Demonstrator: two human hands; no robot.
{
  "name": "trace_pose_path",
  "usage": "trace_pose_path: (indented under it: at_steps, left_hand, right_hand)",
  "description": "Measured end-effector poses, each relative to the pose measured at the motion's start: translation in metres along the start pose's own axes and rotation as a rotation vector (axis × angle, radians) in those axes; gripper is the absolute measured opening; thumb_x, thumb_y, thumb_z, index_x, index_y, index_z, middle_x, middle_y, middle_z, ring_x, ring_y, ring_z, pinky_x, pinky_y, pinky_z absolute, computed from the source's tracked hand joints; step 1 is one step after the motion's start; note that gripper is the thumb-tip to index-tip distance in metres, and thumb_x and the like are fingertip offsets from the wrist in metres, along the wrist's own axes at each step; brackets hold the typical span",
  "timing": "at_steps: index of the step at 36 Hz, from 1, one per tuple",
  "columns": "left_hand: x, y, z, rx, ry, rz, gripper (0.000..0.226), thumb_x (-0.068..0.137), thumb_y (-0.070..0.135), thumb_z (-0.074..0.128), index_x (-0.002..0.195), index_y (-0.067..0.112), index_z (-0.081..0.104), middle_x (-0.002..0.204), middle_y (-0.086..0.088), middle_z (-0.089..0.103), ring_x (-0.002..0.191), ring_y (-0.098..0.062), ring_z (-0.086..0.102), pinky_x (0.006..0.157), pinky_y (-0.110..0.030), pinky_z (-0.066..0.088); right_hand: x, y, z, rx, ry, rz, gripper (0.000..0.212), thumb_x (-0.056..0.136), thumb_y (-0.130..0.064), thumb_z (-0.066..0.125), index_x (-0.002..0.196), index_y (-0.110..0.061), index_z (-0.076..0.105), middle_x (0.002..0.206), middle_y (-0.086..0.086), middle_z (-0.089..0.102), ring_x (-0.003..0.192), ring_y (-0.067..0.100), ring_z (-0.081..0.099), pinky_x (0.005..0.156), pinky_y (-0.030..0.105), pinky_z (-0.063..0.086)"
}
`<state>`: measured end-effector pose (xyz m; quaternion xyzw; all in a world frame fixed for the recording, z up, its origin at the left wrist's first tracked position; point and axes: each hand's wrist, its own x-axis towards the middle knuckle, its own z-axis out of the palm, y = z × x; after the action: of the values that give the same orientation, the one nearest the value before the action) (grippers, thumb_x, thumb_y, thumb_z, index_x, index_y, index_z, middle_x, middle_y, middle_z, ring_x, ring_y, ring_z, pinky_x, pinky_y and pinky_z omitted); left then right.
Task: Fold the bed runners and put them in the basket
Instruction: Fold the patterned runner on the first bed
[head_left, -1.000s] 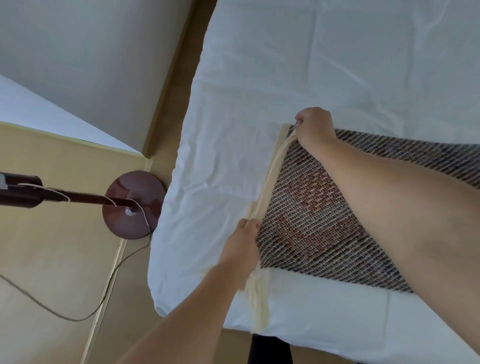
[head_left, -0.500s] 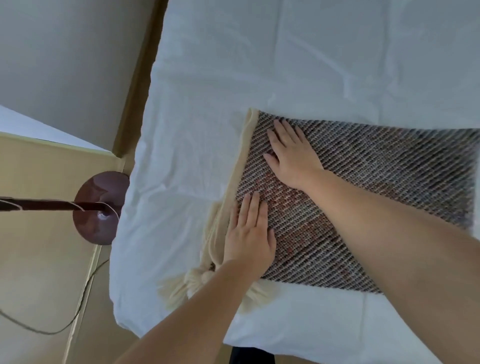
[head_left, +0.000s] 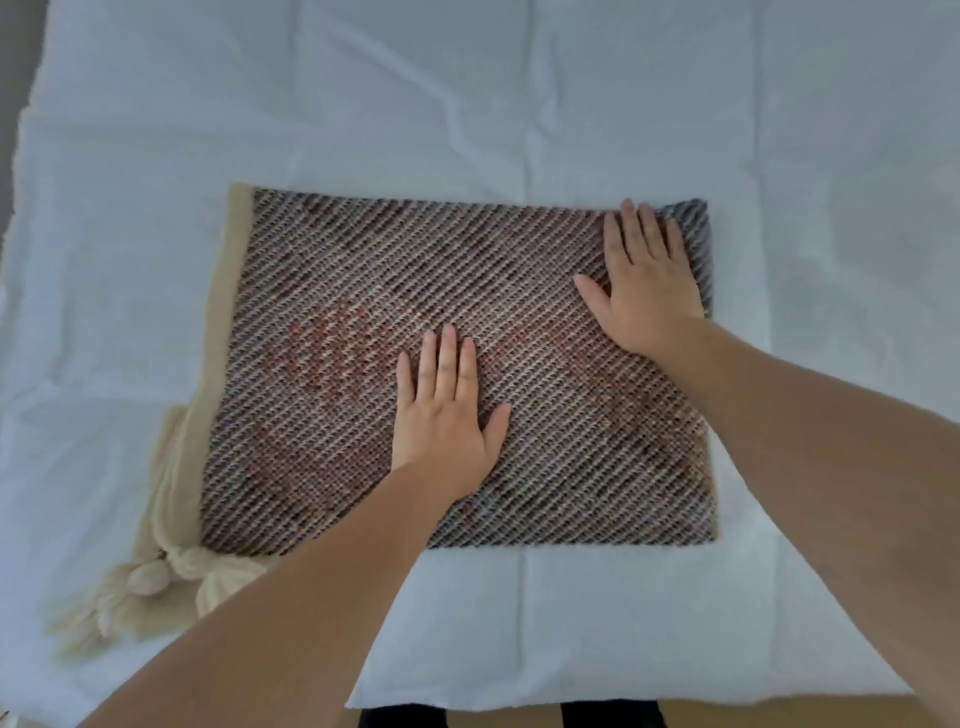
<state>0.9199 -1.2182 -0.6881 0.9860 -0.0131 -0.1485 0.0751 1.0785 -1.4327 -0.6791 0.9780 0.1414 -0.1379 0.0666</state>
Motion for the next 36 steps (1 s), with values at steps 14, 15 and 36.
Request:
trace_pose_path:
  at_steps: [14,15,36]
  left_hand:
    - [0.007,0.064,0.009,0.013,0.008,0.034,0.073,0.093,0.055,0.005,0.147,0.007,-0.007,0.157,-0.013,-0.006,0.143,-0.026,-0.014,0.115,-0.047,-0.010]
    - [0.004,0.063,0.009,0.020,0.001,0.040,0.073,0.093,0.054,0.004,0.147,0.007,-0.008,0.157,-0.013,-0.006,0.143,-0.026,-0.014,0.115,-0.047,-0.010]
    - [-0.034,0.128,0.031,-0.054,-0.046,0.284,0.067,0.096,0.052,0.005,0.146,0.010,-0.010,0.156,-0.010,-0.013,0.143,-0.024,-0.018,0.114,-0.051,-0.009]
  right_hand:
    - [-0.072,0.011,0.028,0.167,0.017,0.081,0.078,0.094,-0.055,0.009,0.150,-0.001,0.003,0.160,0.017,0.001,0.147,0.029,-0.003,0.117,0.042,-0.006]
    - [-0.088,0.008,0.033,0.182,0.012,0.086,0.078,0.095,-0.055,0.009,0.150,-0.001,0.002,0.160,0.017,0.001,0.147,0.029,-0.003,0.118,0.042,-0.005]
    - [-0.102,0.040,0.014,0.842,0.165,0.293,0.067,0.094,-0.035,0.049,0.149,-0.012,0.017,0.144,0.010,0.040,0.130,0.025,0.042,0.104,0.040,0.039]
